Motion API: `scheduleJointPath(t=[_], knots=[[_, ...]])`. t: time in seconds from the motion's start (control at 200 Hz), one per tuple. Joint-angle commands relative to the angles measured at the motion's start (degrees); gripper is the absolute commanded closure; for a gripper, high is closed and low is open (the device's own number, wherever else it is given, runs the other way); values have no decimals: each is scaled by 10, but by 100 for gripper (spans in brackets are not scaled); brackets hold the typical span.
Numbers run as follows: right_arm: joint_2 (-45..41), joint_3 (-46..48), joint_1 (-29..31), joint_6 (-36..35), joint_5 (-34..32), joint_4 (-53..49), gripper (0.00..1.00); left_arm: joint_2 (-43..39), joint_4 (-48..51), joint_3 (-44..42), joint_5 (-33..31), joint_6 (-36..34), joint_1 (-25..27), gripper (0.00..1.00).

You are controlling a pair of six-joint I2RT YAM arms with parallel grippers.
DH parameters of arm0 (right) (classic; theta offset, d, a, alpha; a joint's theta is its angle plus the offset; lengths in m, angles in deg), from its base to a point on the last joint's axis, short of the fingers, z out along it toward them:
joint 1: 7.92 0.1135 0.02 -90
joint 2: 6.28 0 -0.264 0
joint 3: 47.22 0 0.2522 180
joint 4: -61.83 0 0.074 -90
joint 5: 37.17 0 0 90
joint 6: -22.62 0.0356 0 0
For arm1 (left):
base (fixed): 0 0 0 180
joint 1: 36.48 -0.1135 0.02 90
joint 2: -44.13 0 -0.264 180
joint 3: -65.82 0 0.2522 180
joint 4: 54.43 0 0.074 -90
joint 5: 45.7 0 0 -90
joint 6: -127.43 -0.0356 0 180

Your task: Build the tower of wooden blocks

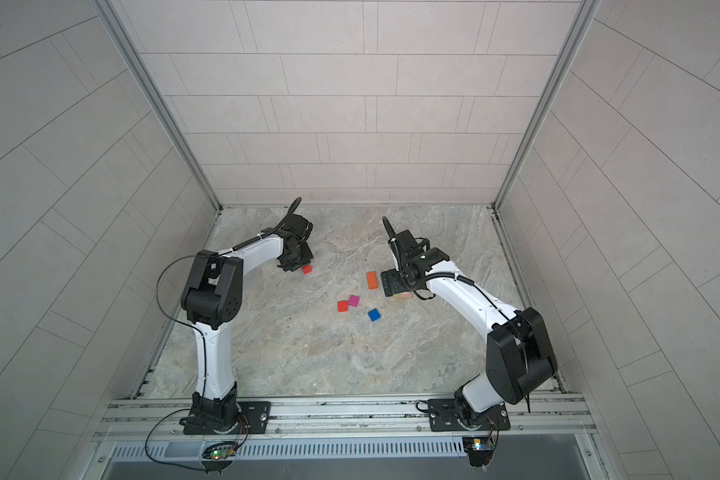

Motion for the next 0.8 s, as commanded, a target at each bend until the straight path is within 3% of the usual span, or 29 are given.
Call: scheduleJointPath(t=[0.0,0.535,0.675,0.796], knots=[[-16,5,1,-6,-11,-15,11,7,31,17,-19,-27,-1,72],[-16,2,1,-3,-16,-10,12,1,108,61,-104,-103,26,85],[-24,6,1,10,-28,-9,12,-9,126,66,-154,-121,48,85],[-40,20,-8,21,-10,8,12,-5,162,85,-240,-146,83,85]])
